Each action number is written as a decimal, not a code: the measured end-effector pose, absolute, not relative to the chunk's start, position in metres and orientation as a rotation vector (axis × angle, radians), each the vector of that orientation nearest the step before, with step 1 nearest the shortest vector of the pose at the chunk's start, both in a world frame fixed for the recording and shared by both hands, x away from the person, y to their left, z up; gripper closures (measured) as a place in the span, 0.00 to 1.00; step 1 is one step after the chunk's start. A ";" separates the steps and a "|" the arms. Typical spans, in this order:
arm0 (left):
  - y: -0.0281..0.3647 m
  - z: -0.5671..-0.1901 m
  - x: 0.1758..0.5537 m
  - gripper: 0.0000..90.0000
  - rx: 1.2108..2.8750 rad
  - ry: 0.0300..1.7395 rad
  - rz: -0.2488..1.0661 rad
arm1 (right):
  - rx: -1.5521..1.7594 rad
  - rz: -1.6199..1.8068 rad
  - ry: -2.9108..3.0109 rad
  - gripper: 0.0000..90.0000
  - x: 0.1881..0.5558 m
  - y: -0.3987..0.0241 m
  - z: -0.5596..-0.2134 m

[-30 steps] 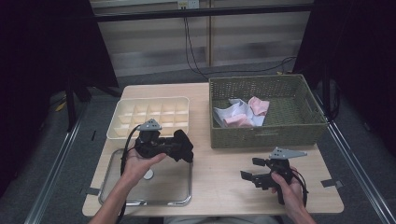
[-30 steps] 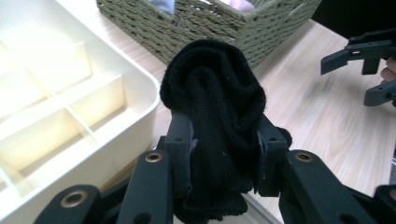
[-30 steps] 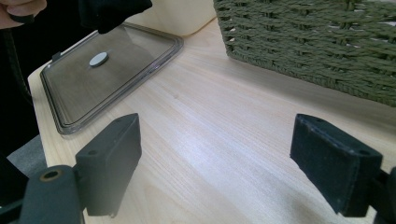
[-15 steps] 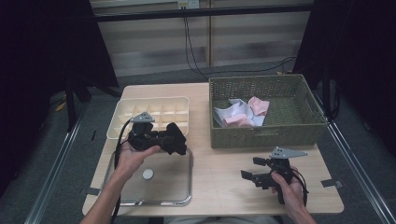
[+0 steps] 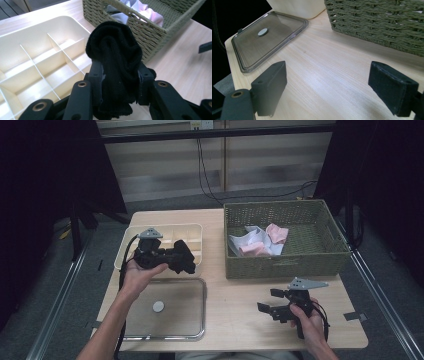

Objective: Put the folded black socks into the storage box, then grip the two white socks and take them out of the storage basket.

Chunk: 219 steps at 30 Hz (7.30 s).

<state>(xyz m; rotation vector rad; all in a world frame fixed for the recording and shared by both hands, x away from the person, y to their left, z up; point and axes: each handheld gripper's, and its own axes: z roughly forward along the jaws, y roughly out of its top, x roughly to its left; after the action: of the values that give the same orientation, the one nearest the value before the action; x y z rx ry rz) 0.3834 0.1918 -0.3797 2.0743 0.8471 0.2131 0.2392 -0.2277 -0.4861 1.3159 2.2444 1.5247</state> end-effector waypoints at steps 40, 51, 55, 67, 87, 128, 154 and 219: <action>0.161 -0.417 0.423 0.73 2.159 0.922 0.190 | 1.321 1.506 2.250 0.16 0.243 -0.227 -0.489; 0.159 -0.427 0.428 0.74 2.191 0.944 0.107 | 1.326 1.495 2.251 0.16 0.243 -0.227 -0.489; 0.153 -0.432 0.429 0.74 2.254 0.915 0.118 | 1.325 1.494 2.251 0.16 0.243 -0.227 -0.490; 0.146 -0.446 0.439 0.75 2.312 0.910 0.015 | 1.326 1.488 2.252 0.16 0.244 -0.227 -0.490; 0.155 -0.425 0.433 0.46 2.317 0.915 0.063 | 1.338 1.484 2.248 0.16 0.243 -0.227 -0.490; 0.151 -0.442 0.440 0.75 2.330 0.905 -0.056 | 1.351 1.476 2.238 0.16 0.248 -0.225 -0.490; 0.195 -0.428 0.403 0.36 2.139 0.975 0.177 | 1.365 1.485 2.258 0.16 0.248 -0.228 -0.489; 0.218 -0.471 0.260 0.34 2.092 0.862 0.171 | 1.297 1.535 2.165 0.47 0.277 -0.230 -0.433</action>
<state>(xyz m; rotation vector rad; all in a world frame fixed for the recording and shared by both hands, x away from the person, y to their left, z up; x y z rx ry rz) 0.2596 0.2184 -0.4711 2.0917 0.8619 0.1715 0.2766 -0.2295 -0.4334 1.2969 2.1646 1.5349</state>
